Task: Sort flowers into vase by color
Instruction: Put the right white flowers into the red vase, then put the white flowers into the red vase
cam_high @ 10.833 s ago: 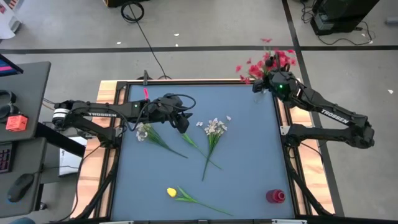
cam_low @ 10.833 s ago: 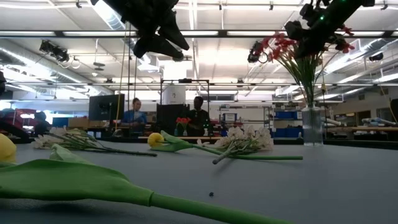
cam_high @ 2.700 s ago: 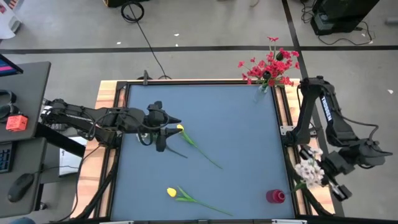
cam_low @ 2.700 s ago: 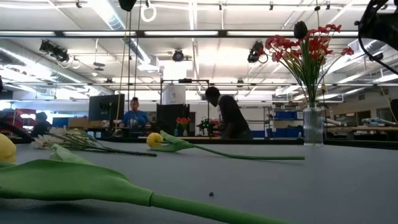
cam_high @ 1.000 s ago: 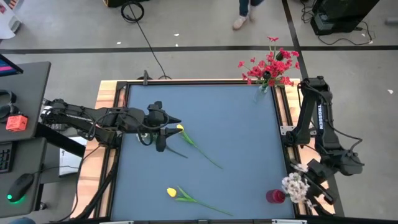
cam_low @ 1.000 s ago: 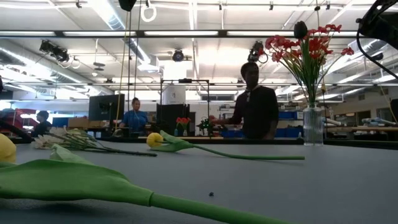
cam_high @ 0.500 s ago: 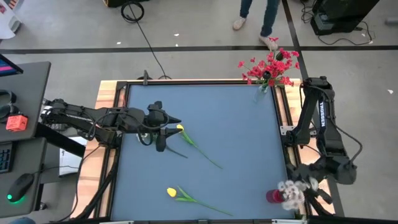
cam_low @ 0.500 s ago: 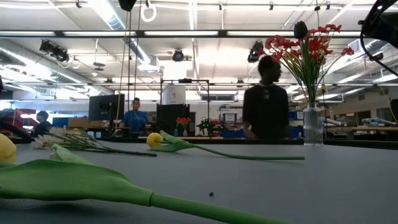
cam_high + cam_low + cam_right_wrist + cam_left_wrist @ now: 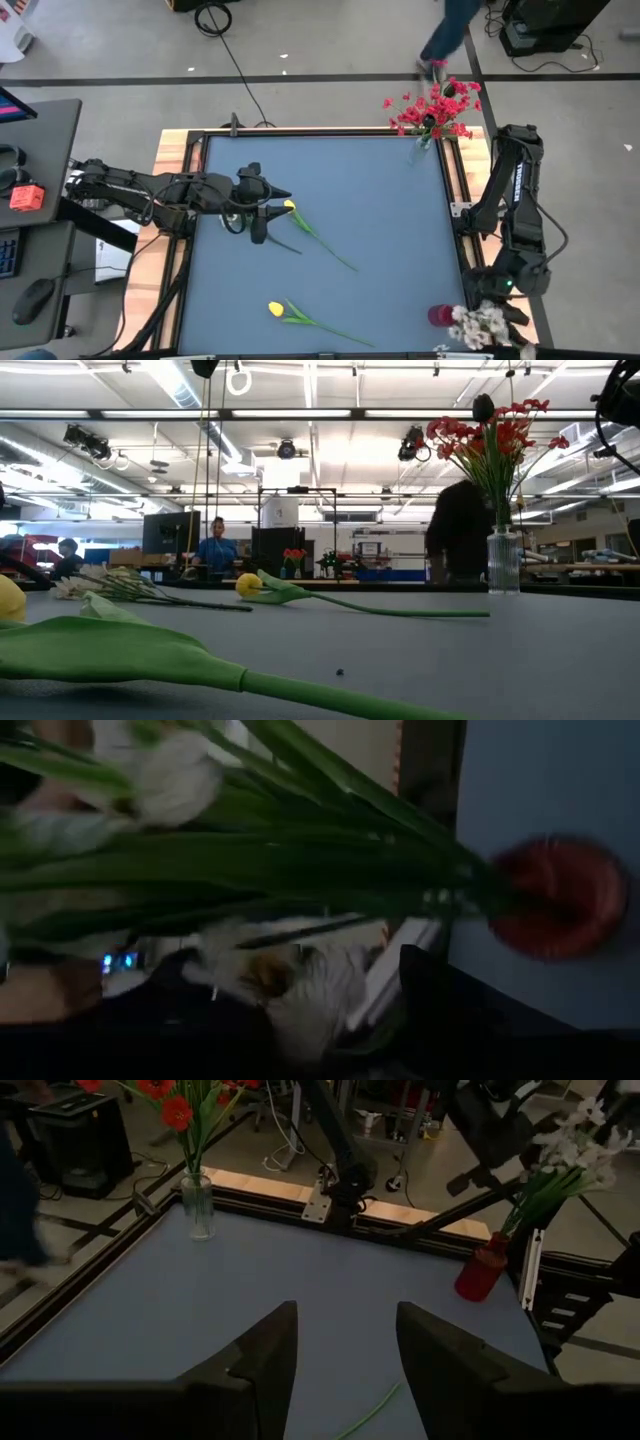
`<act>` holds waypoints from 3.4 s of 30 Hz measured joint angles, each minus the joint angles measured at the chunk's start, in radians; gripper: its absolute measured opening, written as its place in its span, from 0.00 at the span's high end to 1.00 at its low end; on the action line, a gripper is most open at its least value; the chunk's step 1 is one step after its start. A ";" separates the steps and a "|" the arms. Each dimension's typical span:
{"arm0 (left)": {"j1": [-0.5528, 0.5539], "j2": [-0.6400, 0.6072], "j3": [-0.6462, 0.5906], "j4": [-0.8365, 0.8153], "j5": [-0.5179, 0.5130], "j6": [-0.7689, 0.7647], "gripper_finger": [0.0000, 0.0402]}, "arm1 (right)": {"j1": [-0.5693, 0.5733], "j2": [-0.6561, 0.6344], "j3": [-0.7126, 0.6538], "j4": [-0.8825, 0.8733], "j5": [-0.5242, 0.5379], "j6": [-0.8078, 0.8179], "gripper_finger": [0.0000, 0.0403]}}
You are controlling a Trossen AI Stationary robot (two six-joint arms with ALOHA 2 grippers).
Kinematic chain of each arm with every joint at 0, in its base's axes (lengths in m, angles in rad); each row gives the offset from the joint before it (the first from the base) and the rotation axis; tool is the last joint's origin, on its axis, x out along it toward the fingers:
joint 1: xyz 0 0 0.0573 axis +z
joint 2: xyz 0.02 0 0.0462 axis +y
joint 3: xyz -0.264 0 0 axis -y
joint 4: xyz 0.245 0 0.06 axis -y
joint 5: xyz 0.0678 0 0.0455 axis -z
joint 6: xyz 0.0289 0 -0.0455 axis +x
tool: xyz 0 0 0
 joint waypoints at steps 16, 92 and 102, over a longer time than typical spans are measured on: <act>0.000 0.000 0.000 0.000 0.000 0.000 0.56 | -0.013 -0.143 0.000 -0.009 -0.033 0.055 0.58; 0.000 0.000 0.000 0.061 -0.032 -0.051 0.56 | -1.164 0.551 0.300 0.736 -0.074 -0.637 0.61; -0.057 -0.012 0.000 -0.381 -0.030 -0.249 0.56 | -1.204 0.702 0.300 0.723 -0.115 -0.398 0.61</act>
